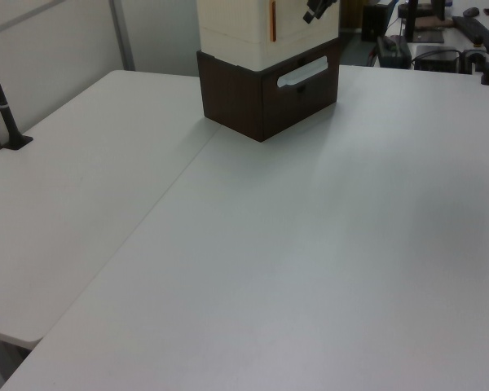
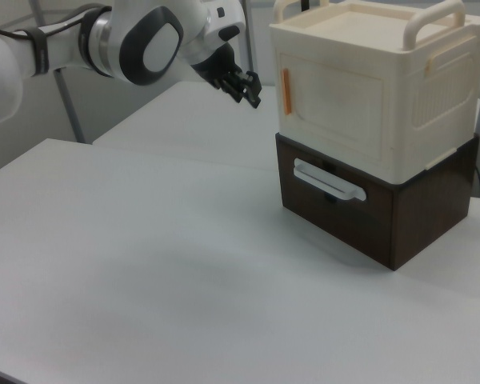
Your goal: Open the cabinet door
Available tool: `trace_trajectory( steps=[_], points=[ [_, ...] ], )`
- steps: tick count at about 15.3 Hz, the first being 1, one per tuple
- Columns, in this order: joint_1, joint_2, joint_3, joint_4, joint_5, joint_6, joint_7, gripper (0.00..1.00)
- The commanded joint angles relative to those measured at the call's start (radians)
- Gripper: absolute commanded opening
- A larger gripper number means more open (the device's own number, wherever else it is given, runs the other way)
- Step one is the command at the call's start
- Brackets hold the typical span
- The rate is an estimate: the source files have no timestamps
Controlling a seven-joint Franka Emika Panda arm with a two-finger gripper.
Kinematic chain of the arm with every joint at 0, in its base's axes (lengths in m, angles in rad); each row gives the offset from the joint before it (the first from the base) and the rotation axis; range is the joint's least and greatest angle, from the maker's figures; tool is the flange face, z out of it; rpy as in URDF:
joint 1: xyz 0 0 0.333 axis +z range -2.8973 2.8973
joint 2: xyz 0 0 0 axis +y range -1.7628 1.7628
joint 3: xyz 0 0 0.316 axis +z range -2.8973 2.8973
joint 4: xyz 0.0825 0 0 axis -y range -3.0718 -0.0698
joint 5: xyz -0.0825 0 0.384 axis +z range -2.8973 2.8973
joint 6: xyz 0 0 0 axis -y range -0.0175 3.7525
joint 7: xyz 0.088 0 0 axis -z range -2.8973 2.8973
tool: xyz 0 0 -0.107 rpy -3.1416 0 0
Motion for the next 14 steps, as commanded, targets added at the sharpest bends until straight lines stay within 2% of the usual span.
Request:
trace_trajectory(
  steps=[1, 7, 12, 14],
  points=[
    [0.009, 0.035, 0.000, 0.008, 0.012, 0.136, 0.115, 0.47],
    [0.008, 0.129, 0.000, 0.067, 0.004, 0.275, 0.227, 0.47],
    [0.009, 0.184, -0.001, 0.069, 0.001, 0.436, 0.272, 0.46],
    [0.009, 0.189, -0.003, 0.069, -0.001, 0.448, 0.272, 0.46]
  ],
)
